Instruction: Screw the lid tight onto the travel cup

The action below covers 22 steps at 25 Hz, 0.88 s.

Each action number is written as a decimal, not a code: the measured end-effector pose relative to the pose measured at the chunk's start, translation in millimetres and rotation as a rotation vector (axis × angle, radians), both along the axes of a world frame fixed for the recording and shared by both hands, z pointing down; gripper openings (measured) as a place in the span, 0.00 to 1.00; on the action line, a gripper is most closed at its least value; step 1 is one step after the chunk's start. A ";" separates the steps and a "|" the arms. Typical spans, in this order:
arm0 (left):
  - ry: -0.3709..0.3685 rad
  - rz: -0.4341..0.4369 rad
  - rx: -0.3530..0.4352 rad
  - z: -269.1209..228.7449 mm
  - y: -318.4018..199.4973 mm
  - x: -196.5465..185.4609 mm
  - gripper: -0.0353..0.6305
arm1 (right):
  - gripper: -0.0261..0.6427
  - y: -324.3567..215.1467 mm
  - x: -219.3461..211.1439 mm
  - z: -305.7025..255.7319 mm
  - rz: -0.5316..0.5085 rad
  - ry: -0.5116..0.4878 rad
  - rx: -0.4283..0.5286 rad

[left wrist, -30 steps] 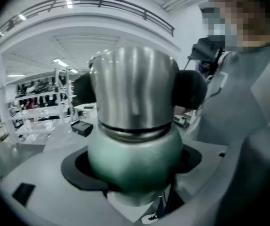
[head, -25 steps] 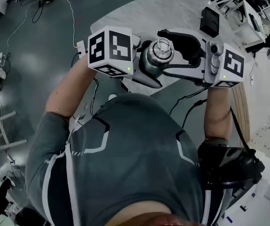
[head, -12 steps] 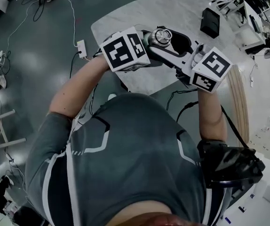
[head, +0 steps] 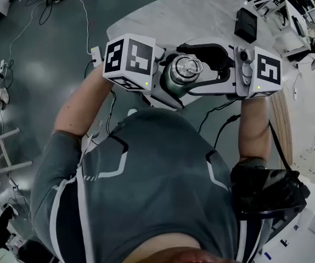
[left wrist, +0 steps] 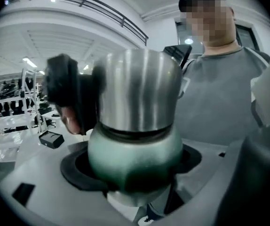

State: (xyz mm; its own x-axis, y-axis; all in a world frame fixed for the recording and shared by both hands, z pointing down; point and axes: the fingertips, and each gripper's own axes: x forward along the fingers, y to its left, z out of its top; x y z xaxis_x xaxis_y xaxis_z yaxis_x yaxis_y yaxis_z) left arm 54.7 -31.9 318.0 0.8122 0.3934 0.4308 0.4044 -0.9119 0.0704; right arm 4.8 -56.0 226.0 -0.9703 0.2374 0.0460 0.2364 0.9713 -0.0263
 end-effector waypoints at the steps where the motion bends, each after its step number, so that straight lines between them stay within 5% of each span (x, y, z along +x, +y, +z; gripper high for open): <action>1: -0.009 0.021 0.008 0.3 3.1 0.3 0.65 | 0.52 3.2 -2.2 0.4 -0.024 0.015 0.009; 5: -0.020 -0.035 0.022 1.9 -9.9 10.3 0.65 | 0.45 -2.8 0.8 -1.5 -0.008 -0.001 0.005; 10: -0.159 -0.428 0.101 41.3 -77.6 0.9 0.65 | 0.45 -56.2 -1.7 34.2 0.382 0.056 0.008; 12: -0.217 -0.518 0.118 62.0 -93.6 -4.8 0.65 | 0.44 -69.9 -1.4 52.6 0.491 0.076 -0.027; 15: -0.207 -0.535 0.083 68.4 -97.9 -0.7 0.65 | 0.44 -77.6 3.0 60.0 0.556 0.051 -0.091; 22: -0.149 -0.503 0.087 65.4 -98.5 -3.0 0.65 | 0.46 -74.0 -1.2 59.0 0.513 0.073 -0.043</action>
